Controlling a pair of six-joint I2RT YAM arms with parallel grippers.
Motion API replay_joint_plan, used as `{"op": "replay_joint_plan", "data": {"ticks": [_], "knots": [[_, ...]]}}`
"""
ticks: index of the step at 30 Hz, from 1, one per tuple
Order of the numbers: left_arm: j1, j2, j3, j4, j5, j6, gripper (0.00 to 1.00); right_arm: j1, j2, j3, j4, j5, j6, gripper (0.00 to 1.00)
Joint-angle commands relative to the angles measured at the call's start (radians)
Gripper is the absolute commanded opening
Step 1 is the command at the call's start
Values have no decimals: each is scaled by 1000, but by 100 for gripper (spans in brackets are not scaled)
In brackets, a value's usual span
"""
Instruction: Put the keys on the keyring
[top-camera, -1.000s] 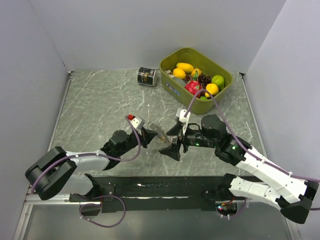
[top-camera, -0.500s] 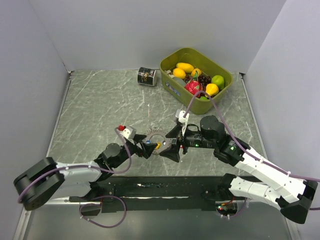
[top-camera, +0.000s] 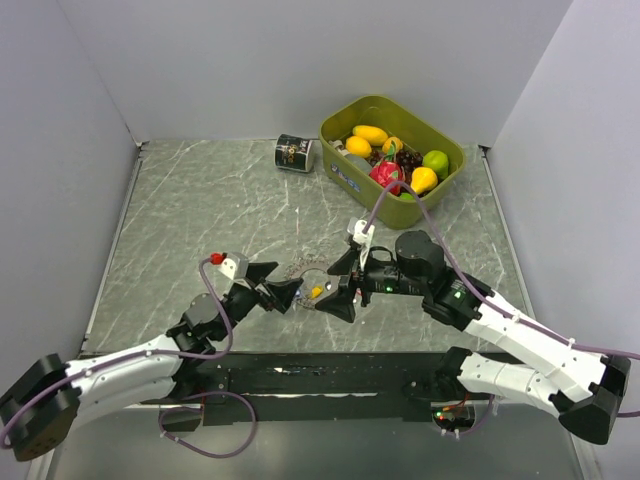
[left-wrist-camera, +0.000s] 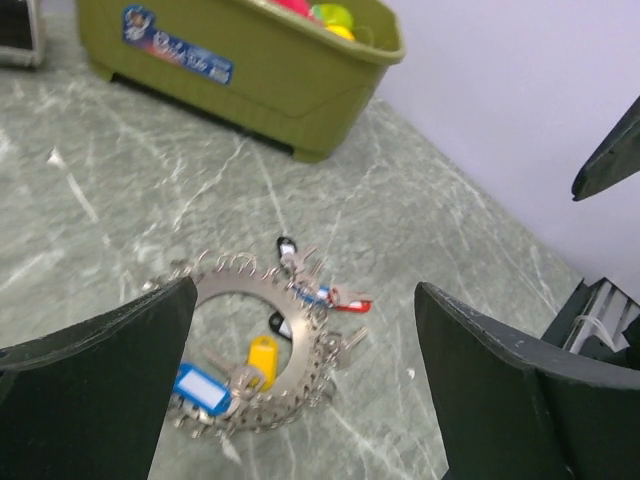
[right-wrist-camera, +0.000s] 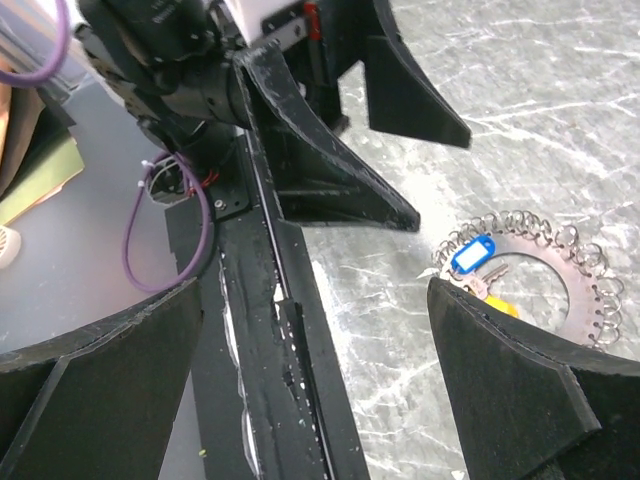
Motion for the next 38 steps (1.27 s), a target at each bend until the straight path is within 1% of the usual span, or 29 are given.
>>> {"op": "replay_joint_plan", "data": {"ticks": [1,2,3,4,5,6,7,8,10,11,12,15,16,19,21,25,27,28,30,31,33,34,35,37,38], "knots": [[-3,-123,18,-198,-111,-68,96,-3,-19,-50,49,103,22,100],[-5,-149,23,-291,-137,-82,96,-5,-36,-65,52,130,38,100],[-3,-202,35,-335,-165,-100,96,-3,-45,-96,52,166,47,100],[-5,-227,41,-390,-220,-134,96,-5,-59,-110,48,240,56,100],[-5,-253,49,-482,-242,-148,96,-5,-94,-128,46,288,85,100],[-5,-306,69,-537,-260,-158,96,-5,-116,-169,45,325,95,100],[-3,-334,78,-582,-280,-178,96,-3,-139,-190,42,406,105,100],[-5,-388,87,-672,-321,-189,96,-5,-183,-222,20,446,133,100],[-5,-438,118,-755,-375,-230,96,-5,-243,-246,-10,526,160,100],[-5,-483,127,-800,-424,-241,96,-5,-260,-260,-47,589,188,100],[-3,-501,148,-882,-452,-276,96,-5,-277,-265,-69,623,203,100],[-5,-546,200,-1005,-568,-333,96,-6,-327,-282,-145,753,269,100],[-5,-548,216,-1086,-599,-370,96,-6,-350,-286,-161,784,289,100],[-3,-532,257,-1182,-671,-419,96,-6,-389,-309,-214,911,360,100],[-5,-505,282,-1219,-705,-492,96,-6,-403,-331,-231,977,398,100],[-5,-439,296,-1194,-698,-482,96,-6,-413,-355,-233,1074,438,100],[-3,-391,290,-1173,-707,-502,96,-6,-413,-377,-212,1103,428,100],[-5,-376,288,-1165,-717,-508,96,-6,-410,-384,-174,1123,418,100],[-5,-322,296,-1170,-733,-543,96,-8,-404,-409,-137,1143,398,100],[-3,-304,302,-1174,-751,-551,96,-6,-401,-417,-114,1177,394,100],[-5,-244,322,-1196,-785,-597,96,-8,-398,-452,-17,1204,357,100],[-5,-226,325,-1196,-797,-605,96,-5,-398,-467,24,1226,305,100],[-3,-191,328,-1190,-822,-608,96,-8,-397,-502,128,1238,273,100],[-3,-161,323,-1142,-839,-594,96,-9,-400,-545,218,1270,180,100],[-5,-135,314,-1127,-864,-587,96,-11,-400,-597,367,1324,143,100]]}}
